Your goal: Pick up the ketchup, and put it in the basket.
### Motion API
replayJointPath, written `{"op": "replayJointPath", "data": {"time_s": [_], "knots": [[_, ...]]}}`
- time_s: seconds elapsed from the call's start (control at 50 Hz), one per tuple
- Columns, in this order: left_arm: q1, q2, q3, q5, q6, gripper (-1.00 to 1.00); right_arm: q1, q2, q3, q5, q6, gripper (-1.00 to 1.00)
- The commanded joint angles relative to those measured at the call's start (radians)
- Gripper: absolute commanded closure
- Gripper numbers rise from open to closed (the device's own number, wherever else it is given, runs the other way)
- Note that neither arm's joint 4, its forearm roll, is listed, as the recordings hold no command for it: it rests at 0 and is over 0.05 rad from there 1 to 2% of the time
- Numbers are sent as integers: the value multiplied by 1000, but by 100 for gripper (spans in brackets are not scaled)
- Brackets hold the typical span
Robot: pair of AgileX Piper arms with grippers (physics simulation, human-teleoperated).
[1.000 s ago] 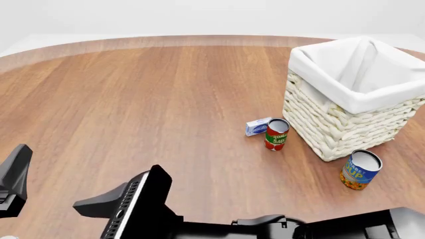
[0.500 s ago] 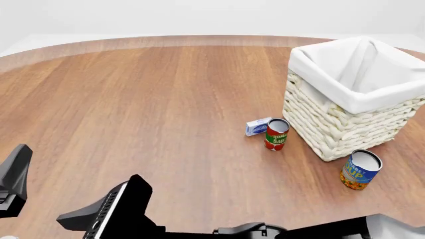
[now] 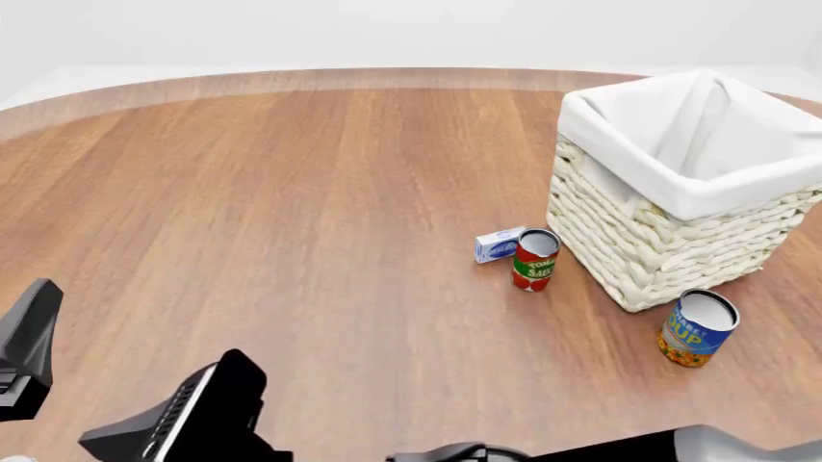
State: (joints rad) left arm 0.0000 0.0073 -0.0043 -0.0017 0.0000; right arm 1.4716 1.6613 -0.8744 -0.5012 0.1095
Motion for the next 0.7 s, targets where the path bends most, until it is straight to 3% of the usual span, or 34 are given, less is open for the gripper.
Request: {"op": "replayJointPath", "data": {"time_s": [0.02, 0.7], "knots": [[0, 0, 0, 0, 0, -100, 2, 14, -14, -6, 9, -100], [0, 0, 0, 0, 0, -100, 11, 86, -70, -14, 48, -100]]}}
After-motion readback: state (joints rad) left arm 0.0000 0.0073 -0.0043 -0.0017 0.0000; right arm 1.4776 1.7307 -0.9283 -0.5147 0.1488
